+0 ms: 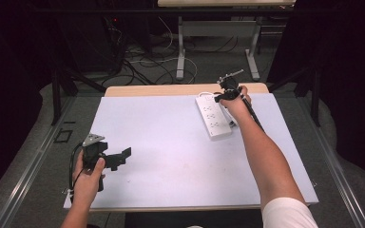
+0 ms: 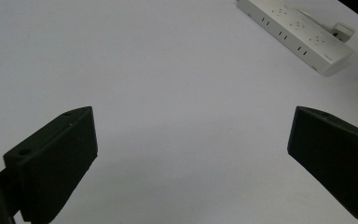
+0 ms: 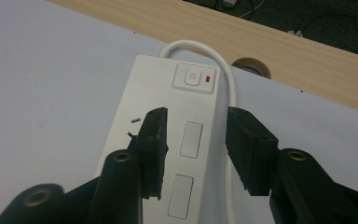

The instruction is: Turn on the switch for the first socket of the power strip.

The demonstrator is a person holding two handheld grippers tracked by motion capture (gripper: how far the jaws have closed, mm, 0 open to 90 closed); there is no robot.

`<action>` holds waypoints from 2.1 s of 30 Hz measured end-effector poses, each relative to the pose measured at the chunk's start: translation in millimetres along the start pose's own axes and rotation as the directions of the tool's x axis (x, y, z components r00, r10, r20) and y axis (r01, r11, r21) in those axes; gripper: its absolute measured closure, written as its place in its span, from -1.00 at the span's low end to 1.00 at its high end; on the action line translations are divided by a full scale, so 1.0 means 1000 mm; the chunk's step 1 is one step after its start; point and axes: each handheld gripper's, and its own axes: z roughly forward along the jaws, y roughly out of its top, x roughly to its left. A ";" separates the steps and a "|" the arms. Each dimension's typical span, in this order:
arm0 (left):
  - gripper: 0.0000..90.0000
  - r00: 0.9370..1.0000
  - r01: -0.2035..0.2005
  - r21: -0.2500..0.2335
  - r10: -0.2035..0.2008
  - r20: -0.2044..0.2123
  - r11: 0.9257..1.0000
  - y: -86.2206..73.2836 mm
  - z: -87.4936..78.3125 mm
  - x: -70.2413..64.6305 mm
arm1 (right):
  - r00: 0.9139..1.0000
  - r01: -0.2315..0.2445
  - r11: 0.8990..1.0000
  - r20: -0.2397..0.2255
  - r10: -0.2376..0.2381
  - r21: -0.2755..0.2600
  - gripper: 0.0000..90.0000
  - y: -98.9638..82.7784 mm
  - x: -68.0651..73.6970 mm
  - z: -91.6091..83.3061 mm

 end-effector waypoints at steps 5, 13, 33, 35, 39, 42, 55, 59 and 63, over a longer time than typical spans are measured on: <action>-0.96 1.000 0.001 -0.001 -0.001 -0.003 1.000 0.000 0.000 0.000 | 1.000 -0.008 1.000 -0.009 0.008 -0.011 0.48 0.000 0.000 0.004; -0.96 1.000 0.001 -0.009 -0.001 -0.003 1.000 0.000 -0.001 -0.001 | 1.000 -0.023 1.000 -0.021 0.023 -0.001 0.75 -0.002 -0.002 0.013; -0.96 1.000 0.004 -0.003 -0.004 -0.007 1.000 -0.002 -0.004 0.002 | 1.000 -0.009 1.000 -0.022 0.009 0.000 1.00 -0.007 -0.001 0.033; -0.96 1.000 0.007 -0.003 -0.007 -0.006 1.000 -0.003 -0.004 0.001 | 1.000 -0.004 1.000 -0.024 0.004 0.009 1.00 -0.008 -0.001 0.035; -0.96 1.000 0.003 -0.001 -0.003 -0.006 1.000 -0.004 -0.003 0.001 | 1.000 -0.003 1.000 -0.016 0.003 0.008 1.00 -0.010 -0.001 0.040; -0.95 1.000 0.007 0.000 -0.007 -0.007 1.000 -0.004 -0.003 0.002 | 1.000 -0.007 1.000 -0.015 0.007 0.012 1.00 -0.011 -0.002 0.042; -0.95 1.000 0.009 0.003 -0.009 -0.005 1.000 -0.004 -0.002 0.002 | 1.000 -0.018 1.000 -0.007 0.018 0.003 1.00 -0.015 0.000 0.053; -0.95 1.000 0.016 -0.004 -0.016 -0.005 1.000 -0.005 -0.002 0.002 | 1.000 -0.016 1.000 -0.001 0.015 -0.013 1.00 -0.016 0.000 0.054; -0.95 1.000 0.006 0.011 -0.006 -0.004 1.000 -0.004 -0.002 0.002 | 1.000 -0.016 1.000 0.002 0.016 -0.019 1.00 -0.016 0.001 0.055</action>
